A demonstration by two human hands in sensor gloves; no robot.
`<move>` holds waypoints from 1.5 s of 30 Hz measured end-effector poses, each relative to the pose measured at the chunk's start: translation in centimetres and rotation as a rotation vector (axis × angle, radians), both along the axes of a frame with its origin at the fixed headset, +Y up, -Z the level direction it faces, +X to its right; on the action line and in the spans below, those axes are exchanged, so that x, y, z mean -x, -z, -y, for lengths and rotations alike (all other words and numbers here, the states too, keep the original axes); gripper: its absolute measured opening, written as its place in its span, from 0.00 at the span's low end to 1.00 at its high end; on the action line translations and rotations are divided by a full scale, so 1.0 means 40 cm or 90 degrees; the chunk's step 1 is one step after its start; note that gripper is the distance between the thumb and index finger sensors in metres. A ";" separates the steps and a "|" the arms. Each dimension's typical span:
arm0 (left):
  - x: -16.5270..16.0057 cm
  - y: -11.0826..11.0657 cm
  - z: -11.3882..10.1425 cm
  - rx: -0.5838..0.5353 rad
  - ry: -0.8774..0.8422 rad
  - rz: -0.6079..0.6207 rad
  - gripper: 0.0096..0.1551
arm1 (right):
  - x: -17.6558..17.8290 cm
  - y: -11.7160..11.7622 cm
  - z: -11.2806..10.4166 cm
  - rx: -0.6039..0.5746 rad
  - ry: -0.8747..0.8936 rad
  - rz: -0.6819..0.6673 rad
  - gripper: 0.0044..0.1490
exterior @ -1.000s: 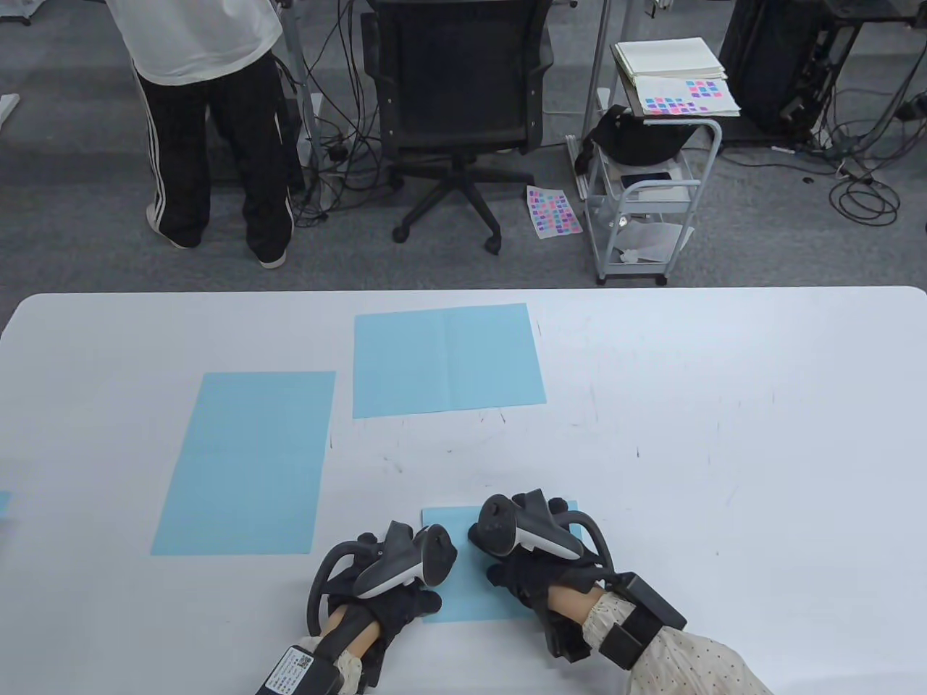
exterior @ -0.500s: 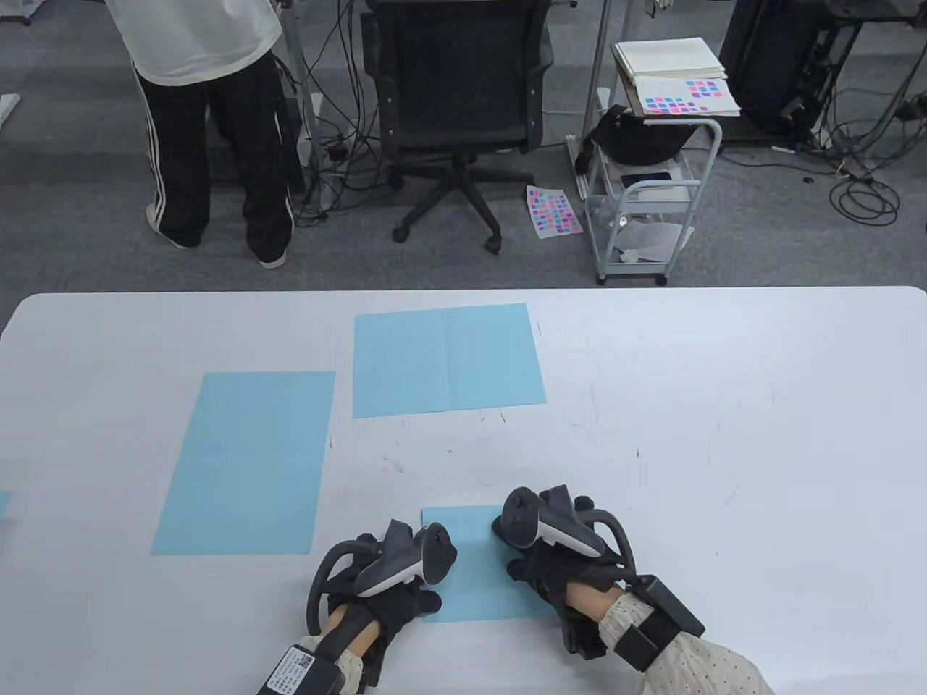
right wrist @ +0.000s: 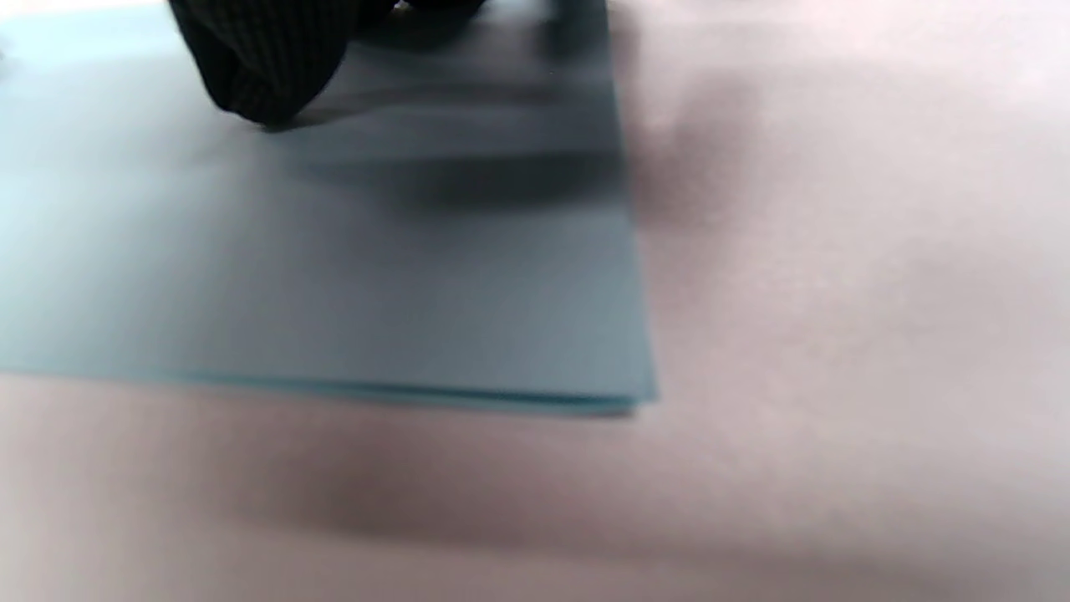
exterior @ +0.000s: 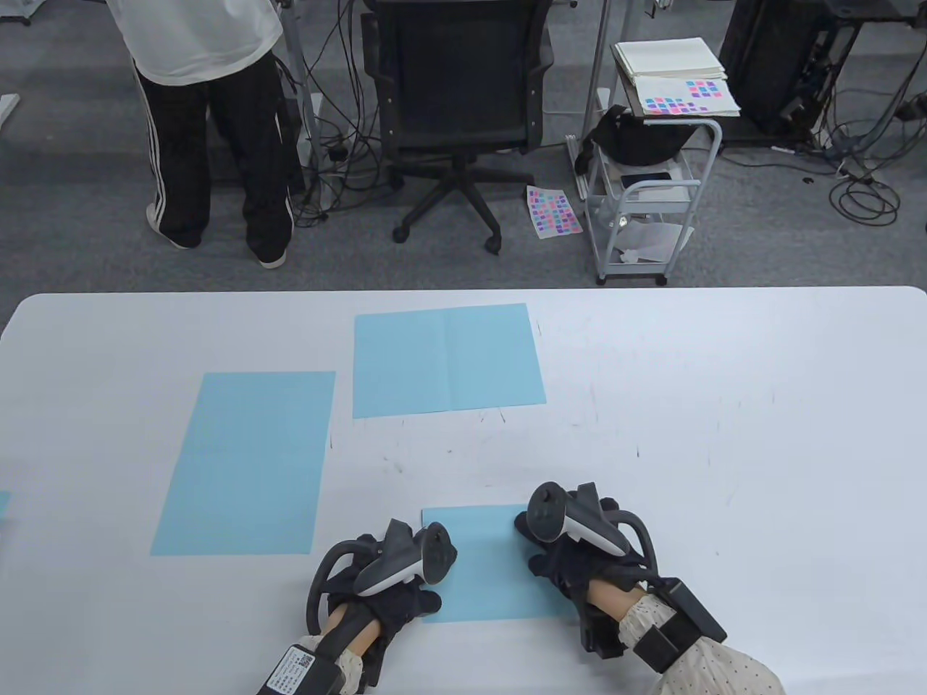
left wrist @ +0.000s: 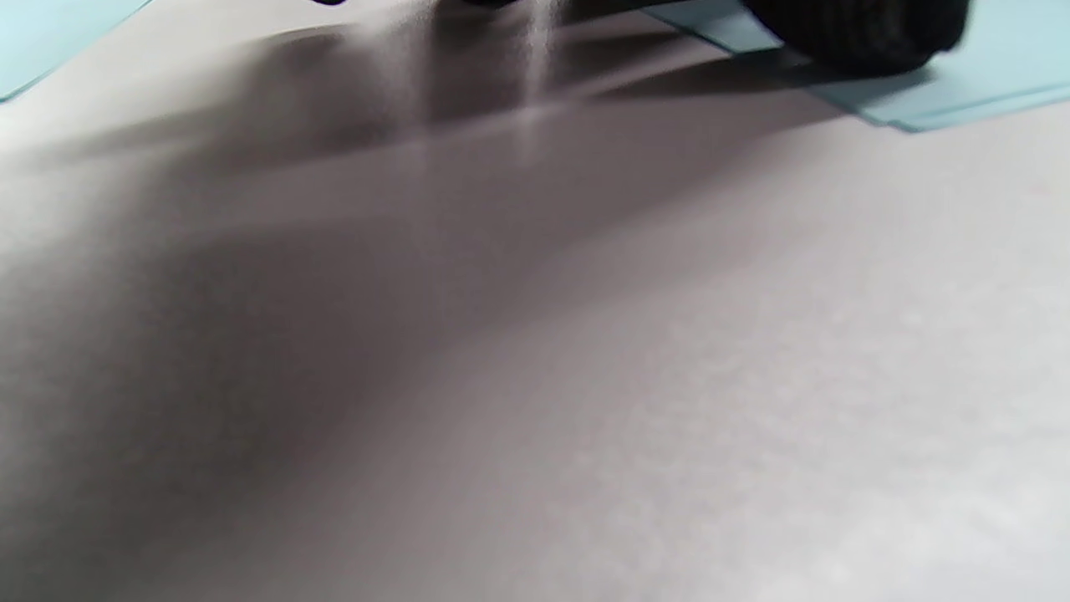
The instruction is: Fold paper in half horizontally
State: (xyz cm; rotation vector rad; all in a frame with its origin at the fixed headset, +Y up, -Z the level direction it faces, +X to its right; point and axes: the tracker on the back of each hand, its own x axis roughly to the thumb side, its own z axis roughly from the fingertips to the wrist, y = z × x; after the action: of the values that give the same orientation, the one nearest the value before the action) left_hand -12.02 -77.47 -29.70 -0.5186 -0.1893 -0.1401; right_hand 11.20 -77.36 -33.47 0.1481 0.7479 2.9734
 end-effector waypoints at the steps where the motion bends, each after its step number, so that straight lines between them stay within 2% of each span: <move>1: 0.000 0.000 0.000 0.000 0.000 0.000 0.42 | -0.007 0.001 0.000 0.002 0.002 0.006 0.43; 19: -0.003 0.003 -0.005 0.009 0.023 0.000 0.42 | -0.097 -0.003 -0.006 0.004 0.016 0.056 0.44; 25: -0.005 0.003 -0.005 0.016 0.024 -0.006 0.42 | -0.079 -0.055 -0.034 -0.044 0.079 -0.026 0.41; 30: -0.007 0.004 -0.006 0.023 0.024 -0.014 0.42 | -0.050 -0.099 -0.018 -0.036 0.067 -0.078 0.39; 37: -0.021 0.004 -0.012 0.026 0.050 -0.017 0.42 | -0.059 -0.098 0.012 -0.020 0.046 -0.065 0.39; 45: -0.033 0.017 -0.041 0.019 0.039 -0.032 0.40 | -0.061 -0.099 0.012 -0.012 0.050 -0.059 0.39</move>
State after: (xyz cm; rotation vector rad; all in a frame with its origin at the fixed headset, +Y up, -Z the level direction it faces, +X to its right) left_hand -10.71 -75.83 -30.37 -0.5572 -0.1264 -0.1838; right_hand 13.66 -77.83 -29.51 0.3112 0.7054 2.9168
